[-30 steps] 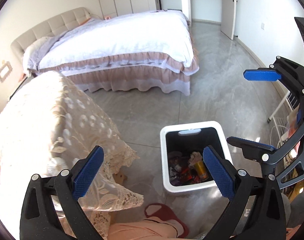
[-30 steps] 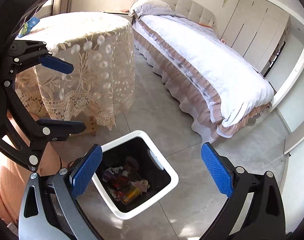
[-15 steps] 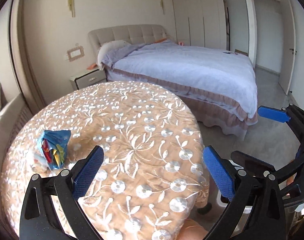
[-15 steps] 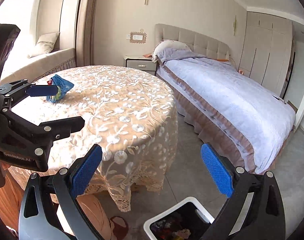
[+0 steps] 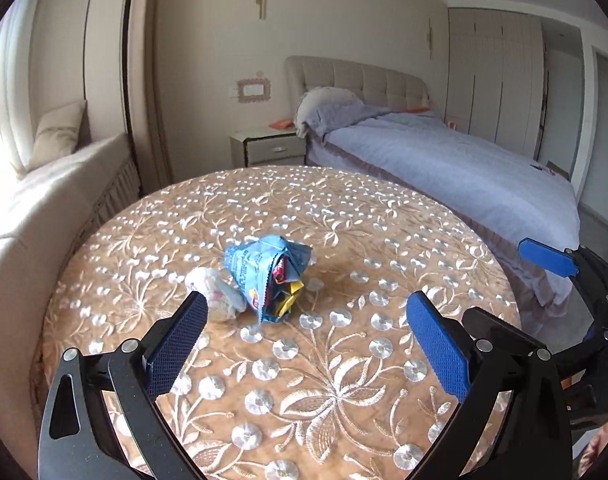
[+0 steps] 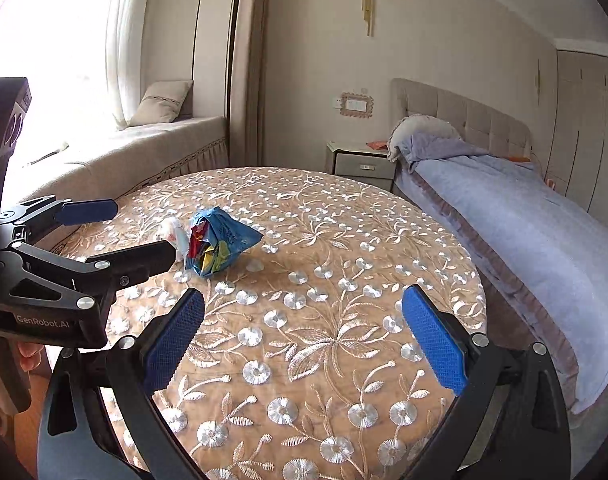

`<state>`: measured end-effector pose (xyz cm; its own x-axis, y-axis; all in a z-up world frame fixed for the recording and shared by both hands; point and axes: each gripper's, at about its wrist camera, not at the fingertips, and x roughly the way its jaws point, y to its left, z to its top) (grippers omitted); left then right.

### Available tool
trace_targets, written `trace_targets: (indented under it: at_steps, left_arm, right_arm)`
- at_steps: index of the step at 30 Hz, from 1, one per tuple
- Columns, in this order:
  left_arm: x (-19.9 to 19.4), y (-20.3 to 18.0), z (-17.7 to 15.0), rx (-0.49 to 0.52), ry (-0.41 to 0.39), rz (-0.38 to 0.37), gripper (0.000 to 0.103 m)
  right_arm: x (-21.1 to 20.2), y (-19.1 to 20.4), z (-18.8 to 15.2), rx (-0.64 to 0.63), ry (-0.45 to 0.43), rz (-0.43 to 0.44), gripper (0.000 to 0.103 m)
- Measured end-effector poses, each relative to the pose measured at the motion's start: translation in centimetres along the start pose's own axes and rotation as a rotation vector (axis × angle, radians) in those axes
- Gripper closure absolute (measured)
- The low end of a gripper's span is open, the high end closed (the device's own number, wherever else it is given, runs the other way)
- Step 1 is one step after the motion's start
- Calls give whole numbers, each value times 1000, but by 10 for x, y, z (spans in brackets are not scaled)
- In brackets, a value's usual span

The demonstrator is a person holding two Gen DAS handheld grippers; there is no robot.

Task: Collect trash
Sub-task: 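Move both open tools back over the table, then grasp the clear plastic bag with the left tool while the right tool grasps the blue wrapper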

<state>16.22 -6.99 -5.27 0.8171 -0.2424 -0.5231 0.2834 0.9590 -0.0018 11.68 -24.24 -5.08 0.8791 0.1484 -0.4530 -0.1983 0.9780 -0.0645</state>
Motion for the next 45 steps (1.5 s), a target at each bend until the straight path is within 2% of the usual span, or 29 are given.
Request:
trace_targets:
  at_steps: [6,11,14,17,19,22,24,25,26,27,28,33,37,45]
  left_arm:
    - [36,60,-4,-114,80,114,5]
    - [72,92,-6,-147,156,162,5]
    - [88,103,-8,-163,187,147,6]
    - [98,107,-7,-180,197,65,6]
    - [105,105,-5,-169,196,28,6]
    - [117,101,-3,-144,210,27,7]
    - [125,99,-2,-136,231,6,25]
    - [130,97,-2,-130,243,-7,31]
    - [133,96,-3,-127,256,-23,44]
    - [135,94,-5,-128,262,-43,55]
    - [137,93,-6,-132,265,-58,57]
    - [127,85,-8,-93,245,-25,59]
    - [102,74,-10,-68,206,3,59]
    - [42,29,-7,4,125,-12,59]
  right_arm:
    - [43,35,30,14,32,25,5]
    - [89,58,45,24,115,39,5]
    - [112,57,51,87,167,96,5]
    - [136,52,57,173,233,180,5]
    - [150,50,56,214,281,203,5]
    - [171,50,49,272,356,238,8]
    - [184,49,45,303,393,266,25]
    - [189,48,41,334,412,300,30]
    - [192,47,39,345,416,316,43]
    - [190,47,37,351,403,319,49]
    - [189,47,36,343,395,316,49]
    - [174,41,33,309,346,286,51]
    - [148,32,30,267,288,249,51]
    - [72,7,17,179,176,162,51]
